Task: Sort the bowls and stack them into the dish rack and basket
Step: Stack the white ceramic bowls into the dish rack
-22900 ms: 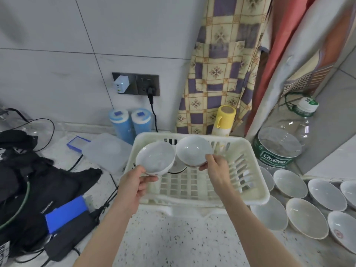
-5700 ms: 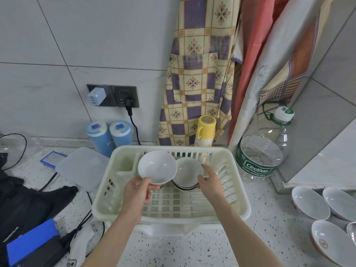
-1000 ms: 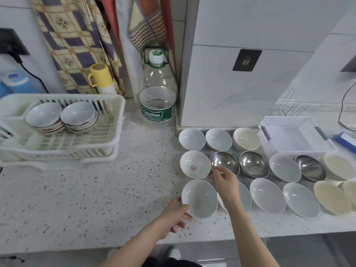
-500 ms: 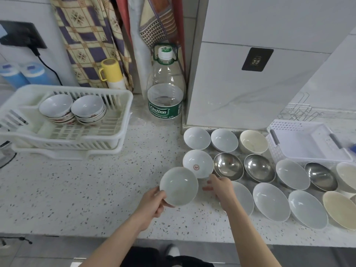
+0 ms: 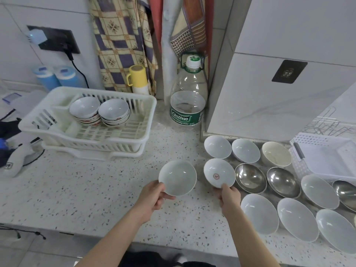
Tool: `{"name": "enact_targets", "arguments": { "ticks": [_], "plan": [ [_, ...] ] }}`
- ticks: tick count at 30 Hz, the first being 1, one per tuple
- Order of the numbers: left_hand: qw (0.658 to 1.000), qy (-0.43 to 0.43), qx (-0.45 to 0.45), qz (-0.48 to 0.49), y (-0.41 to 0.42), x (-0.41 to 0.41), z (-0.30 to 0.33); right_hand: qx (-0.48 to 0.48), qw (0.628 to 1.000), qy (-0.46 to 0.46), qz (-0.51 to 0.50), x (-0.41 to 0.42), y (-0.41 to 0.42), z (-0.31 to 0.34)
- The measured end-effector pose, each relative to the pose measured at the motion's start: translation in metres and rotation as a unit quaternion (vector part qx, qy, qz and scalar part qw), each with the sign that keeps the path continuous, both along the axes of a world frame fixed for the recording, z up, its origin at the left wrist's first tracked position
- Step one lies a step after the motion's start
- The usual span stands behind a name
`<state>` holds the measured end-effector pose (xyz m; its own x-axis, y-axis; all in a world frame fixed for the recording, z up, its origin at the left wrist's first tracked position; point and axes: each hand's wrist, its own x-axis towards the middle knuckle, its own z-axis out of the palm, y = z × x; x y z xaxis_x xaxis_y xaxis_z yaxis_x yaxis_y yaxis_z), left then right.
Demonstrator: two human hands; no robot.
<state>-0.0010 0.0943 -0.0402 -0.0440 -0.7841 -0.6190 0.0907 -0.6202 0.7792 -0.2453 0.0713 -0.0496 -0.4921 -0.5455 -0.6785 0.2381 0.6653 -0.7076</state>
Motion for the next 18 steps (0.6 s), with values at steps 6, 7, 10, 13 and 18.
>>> {"name": "enact_targets", "arguments": {
  "ticks": [6, 7, 10, 13, 18],
  "plan": [
    [0.999, 0.019, -0.026, -0.008, -0.010, 0.062, 0.015, -0.044, 0.995, 0.037, -0.086, 0.047, 0.004, 0.011],
    [0.999, 0.022, -0.033, -0.008, -0.012, 0.075, 0.020, -0.057, 0.993, 0.039, -0.096, 0.060, 0.004, 0.016],
    [0.998, 0.034, -0.054, 0.010, -0.022, 0.114, 0.036, -0.117, 0.987, 0.043, -0.104, 0.099, -0.004, 0.042],
    [0.993, 0.062, -0.097, 0.040, -0.035, 0.159, 0.058, -0.185, 0.979, 0.039, -0.076, 0.146, -0.021, 0.074],
    [0.977, 0.074, -0.165, 0.115, -0.058, 0.238, 0.088, -0.250, 0.966, 0.058, 0.032, 0.217, -0.054, 0.109]
  ]
}}
